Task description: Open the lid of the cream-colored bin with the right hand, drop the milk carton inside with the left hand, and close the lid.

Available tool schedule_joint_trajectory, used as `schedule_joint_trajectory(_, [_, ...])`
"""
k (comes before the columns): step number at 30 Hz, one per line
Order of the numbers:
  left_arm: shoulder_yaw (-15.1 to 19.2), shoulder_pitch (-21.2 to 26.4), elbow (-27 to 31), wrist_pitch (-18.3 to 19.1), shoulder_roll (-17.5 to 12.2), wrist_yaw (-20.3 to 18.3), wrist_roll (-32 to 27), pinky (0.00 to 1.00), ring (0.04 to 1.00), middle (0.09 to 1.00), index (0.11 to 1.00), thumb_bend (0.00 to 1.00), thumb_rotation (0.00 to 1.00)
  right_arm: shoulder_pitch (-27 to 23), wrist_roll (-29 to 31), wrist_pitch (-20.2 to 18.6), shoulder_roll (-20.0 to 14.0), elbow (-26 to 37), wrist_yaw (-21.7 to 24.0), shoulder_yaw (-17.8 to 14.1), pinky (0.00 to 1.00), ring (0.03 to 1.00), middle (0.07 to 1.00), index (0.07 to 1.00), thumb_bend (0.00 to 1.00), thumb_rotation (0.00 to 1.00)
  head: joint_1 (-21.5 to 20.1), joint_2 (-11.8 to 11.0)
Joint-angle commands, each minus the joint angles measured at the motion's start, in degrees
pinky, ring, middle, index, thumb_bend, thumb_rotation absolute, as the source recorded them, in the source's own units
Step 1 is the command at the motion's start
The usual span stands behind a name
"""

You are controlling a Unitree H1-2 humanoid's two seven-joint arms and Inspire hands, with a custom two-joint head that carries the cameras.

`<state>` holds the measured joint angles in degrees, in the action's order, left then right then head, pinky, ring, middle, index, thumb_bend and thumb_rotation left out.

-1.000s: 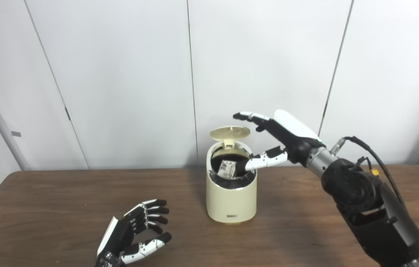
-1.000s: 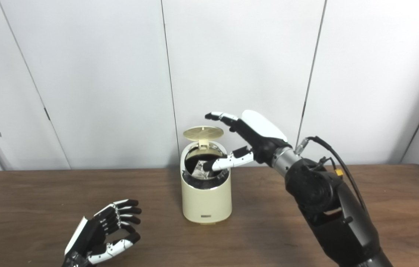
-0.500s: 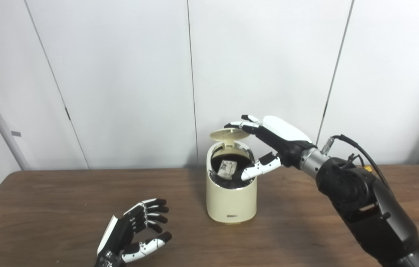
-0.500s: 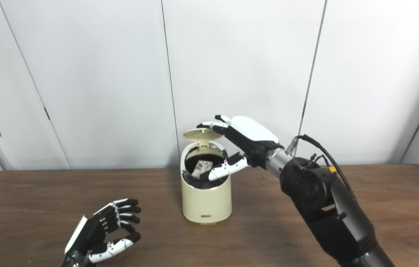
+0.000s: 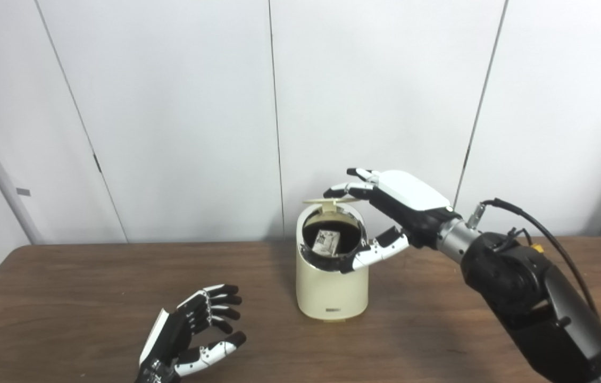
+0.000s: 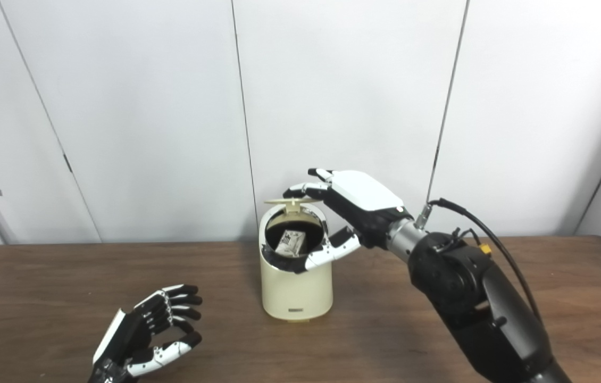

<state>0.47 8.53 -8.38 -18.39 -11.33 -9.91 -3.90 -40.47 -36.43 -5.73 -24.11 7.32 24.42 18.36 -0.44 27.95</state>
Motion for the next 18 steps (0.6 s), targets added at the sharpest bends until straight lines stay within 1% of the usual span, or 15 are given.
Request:
schedule_joint_trajectory(1, [-0.25, -0.92, -0.88, -0.41, 0.88, 0.68, 0.84, 0.53, 0.632, 0.705, 0.756, 0.65, 0.13, -1.46, -0.83, 1.66, -0.89, 1.99, -0.65, -0.63, 0.97, 0.971, 0.806, 0.810, 0.77, 0.52, -0.02, 0.09])
schedule_joint_trajectory(3, [-0.23, -0.92, -0.76, -0.20, 0.87, 0.75, 0.93, 0.53, 0.635, 0.704, 0.756, 0.65, 0.14, -0.98, -0.85, 1.45, -0.84, 2.34, -0.19, -0.74, 0.96, 0.963, 0.795, 0.805, 0.78, 0.52, 0.05, 0.21])
schedule_joint_trajectory(5, [-0.13, -0.85, -0.91, -0.38, 0.92, 0.72, 0.96, 0.53, 0.634, 0.703, 0.755, 0.66, 0.15, -0.38, 0.22, 0.86, -0.66, 2.71, 0.71, -1.09, 0.99, 0.975, 0.801, 0.810, 0.78, 0.49, 0.13, 0.21])
schedule_joint_trajectory(9, [0.01, -0.75, -1.10, -0.61, 0.94, 0.35, 0.86, 0.53, 0.634, 0.703, 0.753, 0.64, 0.11, 1.07, 0.22, 0.51, -0.73, 4.20, 1.91, -0.88, 1.00, 0.989, 0.808, 0.817, 0.76, 0.48, 0.28, 0.43])
schedule_joint_trajectory(12, [0.07, -0.76, -1.03, -0.70, 0.90, 0.50, 1.29, 0.53, 0.633, 0.701, 0.752, 0.65, 0.13, 2.03, -0.29, 1.37, -0.77, 4.51, 1.94, -0.73, 1.00, 0.989, 0.809, 0.819, 0.76, 0.50, 0.43, 0.51])
schedule_joint_trajectory(15, [0.19, -0.84, -0.95, -0.66, 0.94, 0.42, 1.02, 0.54, 0.637, 0.703, 0.753, 0.65, 0.15, 2.87, -1.51, 2.13, -0.84, 4.45, 1.69, -0.33, 1.00, 0.978, 0.801, 0.814, 0.77, 0.50, 0.43, 0.64])
schedule_joint_trajectory(18, [0.35, -0.99, -0.64, -0.22, 1.05, 0.42, 0.85, 0.54, 0.639, 0.701, 0.750, 0.65, 0.12, 3.30, -2.23, 2.53, -0.80, 4.39, 2.09, -0.07, 1.00, 0.973, 0.795, 0.819, 0.77, 0.51, 0.45, 0.85])
